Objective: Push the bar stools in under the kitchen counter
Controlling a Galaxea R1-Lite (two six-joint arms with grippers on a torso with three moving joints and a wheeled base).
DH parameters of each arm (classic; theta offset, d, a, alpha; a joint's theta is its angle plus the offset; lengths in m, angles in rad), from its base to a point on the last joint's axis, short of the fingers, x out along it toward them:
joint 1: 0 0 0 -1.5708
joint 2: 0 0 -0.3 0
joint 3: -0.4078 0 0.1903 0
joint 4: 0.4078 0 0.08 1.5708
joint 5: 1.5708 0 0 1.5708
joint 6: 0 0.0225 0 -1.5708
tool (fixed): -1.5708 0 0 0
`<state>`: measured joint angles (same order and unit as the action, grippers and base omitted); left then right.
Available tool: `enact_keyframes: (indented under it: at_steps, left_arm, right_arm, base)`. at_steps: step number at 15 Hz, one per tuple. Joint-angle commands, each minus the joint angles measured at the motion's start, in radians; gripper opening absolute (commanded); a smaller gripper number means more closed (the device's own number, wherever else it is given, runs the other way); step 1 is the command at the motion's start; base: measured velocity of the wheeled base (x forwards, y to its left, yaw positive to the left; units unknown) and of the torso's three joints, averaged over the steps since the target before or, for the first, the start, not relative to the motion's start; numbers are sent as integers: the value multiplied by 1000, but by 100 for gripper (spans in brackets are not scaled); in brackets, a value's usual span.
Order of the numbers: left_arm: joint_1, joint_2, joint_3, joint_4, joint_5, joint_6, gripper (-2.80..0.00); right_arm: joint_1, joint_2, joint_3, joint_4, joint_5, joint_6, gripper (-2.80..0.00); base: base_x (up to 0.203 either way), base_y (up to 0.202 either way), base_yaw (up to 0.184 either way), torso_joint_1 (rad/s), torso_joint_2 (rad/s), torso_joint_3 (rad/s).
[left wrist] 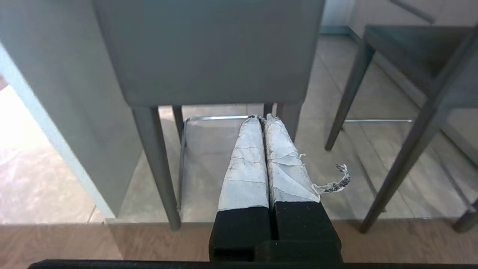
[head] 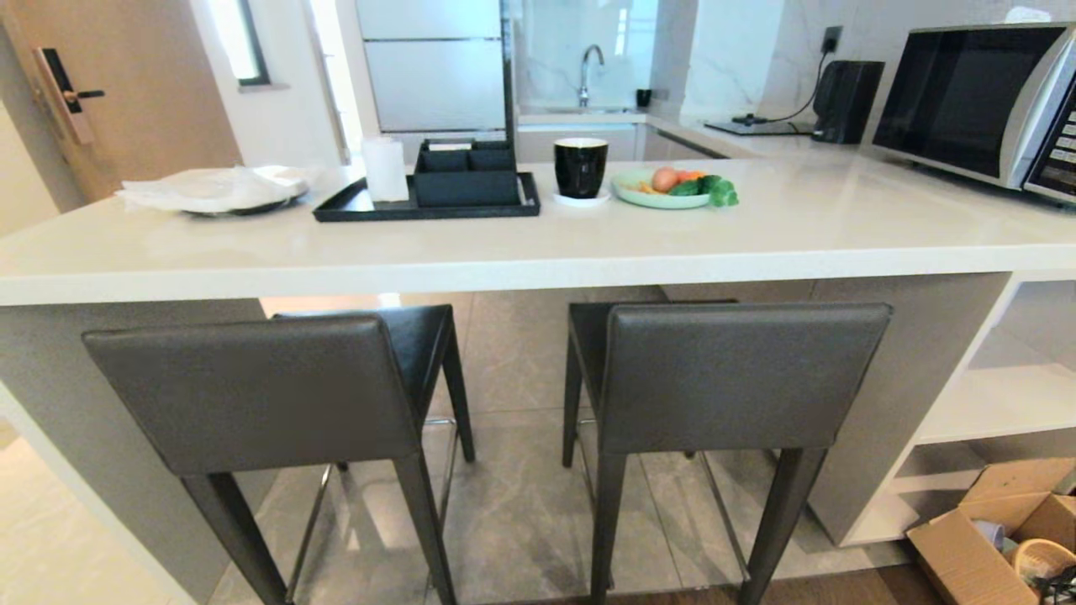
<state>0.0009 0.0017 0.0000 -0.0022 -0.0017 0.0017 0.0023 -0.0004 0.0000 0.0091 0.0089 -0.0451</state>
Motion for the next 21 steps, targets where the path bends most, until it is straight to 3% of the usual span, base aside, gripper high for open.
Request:
enact_keyframes:
  at_steps: [1, 7, 21]
  left_arm:
    - [1, 1, 2, -1, 0, 0, -280]
    - [1, 1, 2, 1, 0, 0, -280]
    - [1, 1, 2, -1, 0, 0, -280]
  right_arm:
    - [1, 0, 2, 0, 0, 1, -280]
    - [1, 0, 2, 0, -1, 2, -280]
    - [1, 0, 3, -3, -7, 34, -280]
  base:
    - [0, 0, 0, 183, -471, -285]
    - [0, 0, 0, 158, -391, -232]
    - [0, 0, 0, 6, -12, -8]
